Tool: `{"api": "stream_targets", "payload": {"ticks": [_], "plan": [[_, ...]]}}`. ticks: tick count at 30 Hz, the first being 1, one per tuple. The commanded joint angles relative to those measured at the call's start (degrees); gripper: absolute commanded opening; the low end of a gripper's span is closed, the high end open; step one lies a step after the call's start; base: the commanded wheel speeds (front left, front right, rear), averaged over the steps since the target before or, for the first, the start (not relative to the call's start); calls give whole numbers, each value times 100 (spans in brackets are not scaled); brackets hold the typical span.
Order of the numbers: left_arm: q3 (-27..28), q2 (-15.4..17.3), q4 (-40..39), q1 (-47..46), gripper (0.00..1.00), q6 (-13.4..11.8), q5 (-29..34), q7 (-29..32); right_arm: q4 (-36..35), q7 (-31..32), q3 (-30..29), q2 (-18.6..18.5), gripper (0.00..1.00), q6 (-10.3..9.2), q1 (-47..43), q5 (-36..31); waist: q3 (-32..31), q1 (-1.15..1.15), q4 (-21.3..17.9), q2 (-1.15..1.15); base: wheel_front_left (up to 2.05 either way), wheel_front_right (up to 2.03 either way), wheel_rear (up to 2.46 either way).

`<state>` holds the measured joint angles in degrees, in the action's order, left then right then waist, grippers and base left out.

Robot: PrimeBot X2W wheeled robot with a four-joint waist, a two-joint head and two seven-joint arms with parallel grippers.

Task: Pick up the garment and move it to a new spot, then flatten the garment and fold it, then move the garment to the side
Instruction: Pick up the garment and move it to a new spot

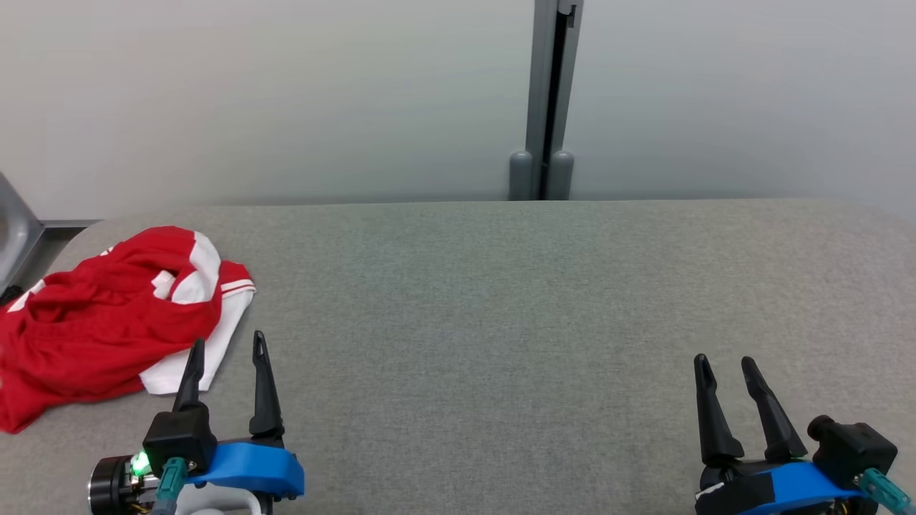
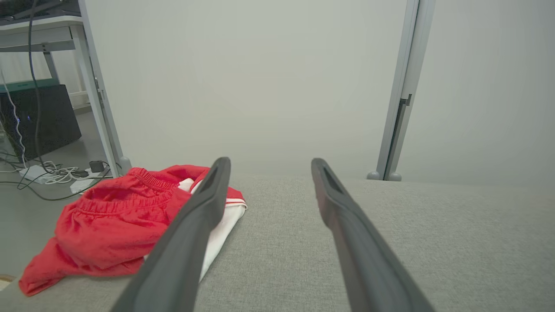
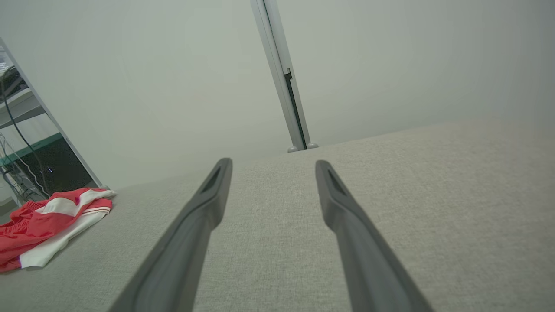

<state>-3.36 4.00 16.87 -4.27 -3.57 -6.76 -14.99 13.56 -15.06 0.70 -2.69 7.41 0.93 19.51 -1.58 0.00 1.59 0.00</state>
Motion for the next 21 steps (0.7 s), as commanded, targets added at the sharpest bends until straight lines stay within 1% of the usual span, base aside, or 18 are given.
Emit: {"api": "stream_targets", "payload": {"ticks": [1,12,21], "plan": [[5,47,-9,-55,100,-22,13,-30,-12,-18,3,-36,100,15,-69,-50,18,0,44,0,0,0,0],[26,117,-3,-84,100,-35,-4,-30,9,-12,-20,-35,100,15,-123,-43,45,0,650,0,0,0,0],[132,199,-87,-55,100,-110,-65,-30,-24,22,-4,-35,100,14,-75,-134,97,0,1145,0,0,0,0]]}}
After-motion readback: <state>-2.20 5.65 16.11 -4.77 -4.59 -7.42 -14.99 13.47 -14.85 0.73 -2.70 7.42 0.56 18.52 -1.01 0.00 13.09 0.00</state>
